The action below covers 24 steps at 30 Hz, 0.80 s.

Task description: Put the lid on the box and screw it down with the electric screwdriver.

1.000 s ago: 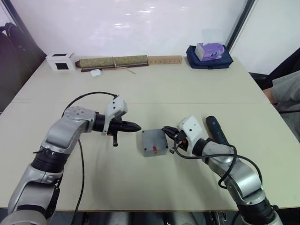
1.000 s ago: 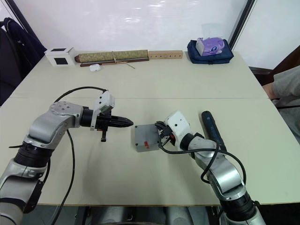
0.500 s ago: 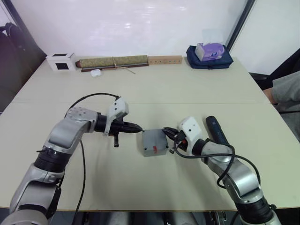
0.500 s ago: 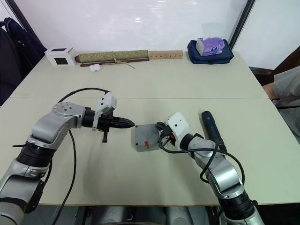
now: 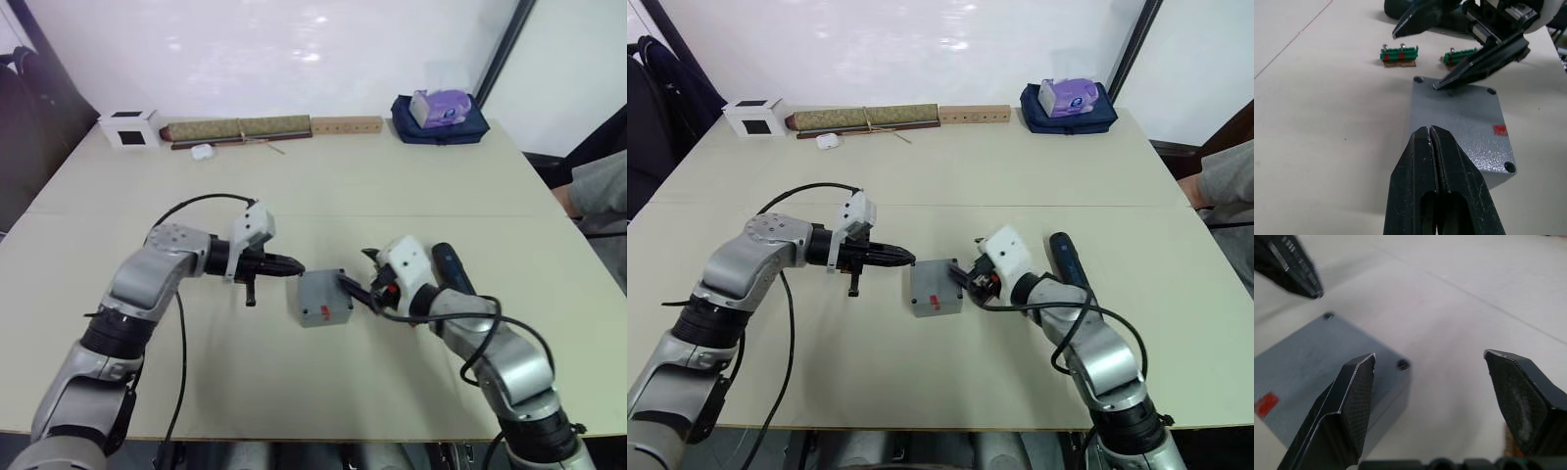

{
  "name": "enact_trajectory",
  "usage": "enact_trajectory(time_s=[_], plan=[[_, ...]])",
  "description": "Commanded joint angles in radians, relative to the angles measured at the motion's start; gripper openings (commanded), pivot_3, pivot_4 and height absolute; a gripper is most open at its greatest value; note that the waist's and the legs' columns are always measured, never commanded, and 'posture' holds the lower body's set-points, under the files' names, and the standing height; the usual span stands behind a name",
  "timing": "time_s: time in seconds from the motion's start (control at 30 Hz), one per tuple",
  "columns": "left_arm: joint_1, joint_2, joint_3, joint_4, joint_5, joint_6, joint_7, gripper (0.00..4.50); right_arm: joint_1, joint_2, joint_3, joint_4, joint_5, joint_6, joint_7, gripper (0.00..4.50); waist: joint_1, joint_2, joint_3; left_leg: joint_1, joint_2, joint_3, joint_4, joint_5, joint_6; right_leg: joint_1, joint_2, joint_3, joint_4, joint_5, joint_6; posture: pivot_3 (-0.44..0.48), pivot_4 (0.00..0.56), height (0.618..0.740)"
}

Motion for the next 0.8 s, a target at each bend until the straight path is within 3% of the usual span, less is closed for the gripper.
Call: enact_trajectory(time_s=[0.03, 0.13, 0.23, 0.33, 0.47, 0.53, 0.8], plan=[[-0.061, -0.003, 0.026, -0.034, -0.054, 0.02, -0.037, 0.0, -0.066, -0.021, -0.25, -0.11, 0.17, 0.197, -0.016, 3.55, 0.0, 0.0, 0.0, 0.0, 0.0, 0.0, 0.0, 0.0, 0.0, 0.0, 0.0, 0.0, 0.0, 0.0, 0.0, 0.0, 0.15, 0.74], [-0.097, 0.009, -0.006, -0.054, -0.053, -0.002, -0.087, 0.0, -0.123, -0.168, -0.416, -0.105, 0.278, 0.375, 0.046, 4.45, 0.001, 0.001, 0.0, 0.0, 0.0, 0.0, 0.0, 0.0, 0.0, 0.0, -0.001, 0.0, 0.0, 0.0, 0.0, 0.0, 0.15, 0.74], [-0.123, 0.014, -0.043, -0.063, -0.033, -0.055, -0.145, 0.0, -0.181, -0.393, -0.484, -0.028, 0.351, 0.653, 0.12, 4.45, 0.0, 0.002, 0.001, 0.0, -0.001, 0.0, -0.001, 0.0, 0.0, 0.0, -0.001, 0.0, -0.001, 0.0, 0.0, 0.0, 0.15, 0.74], [-0.136, 0.02, -0.076, -0.064, -0.014, -0.096, -0.186, 0.0, -0.141, -0.63, -0.419, 0.105, 0.475, 0.785, 0.151, 4.45, 0.0, 0.002, 0.001, 0.0, 0.0, 0.001, -0.002, 0.0, 0.0, 0.001, -0.001, 0.0, -0.002, 0.0, 0.0, 0.0, 0.15, 0.74], [-0.139, 0.017, -0.1, -0.064, 0.009, -0.128, -0.202, 0.0, -0.146, -0.671, -0.399, 0.156, 0.521, 0.793, 0.124, 4.45, -0.009, 0.003, 0.001, 0.001, 0.001, 0.004, -0.002, 0.0, 0.001, 0.0, 0.001, 0.002, -0.003, 0.0, -0.001, 0.0, 0.15, 0.74], [-0.123, 0.038, -0.159, -0.058, 0.111, -0.25, -0.207, 0.0, -0.168, -0.657, -0.366, 0.255, 0.58, 0.793, 0.047, 4.45, -0.009, 0.003, 0.001, 0.001, 0.001, 0.004, -0.002, 0.0, 0.001, 0.0, 0.001, 0.002, -0.002, 0.0, 0.0, 0.0, 0.15, 0.74], [-0.079, -0.003, -0.14, -0.119, 0.08, -0.209, -0.156, 0.0, -0.201, -0.689, -0.174, 0.397, 0.648, 0.793, -0.019, 4.45, -0.001, 0.003, 0.001, -0.002, 0.001, 0.003, 0.0, 0.0, 0.001, -0.002, 0.0, 0.002, -0.002, 0.0, 0.0, 0.0, 0.15, 0.74]])
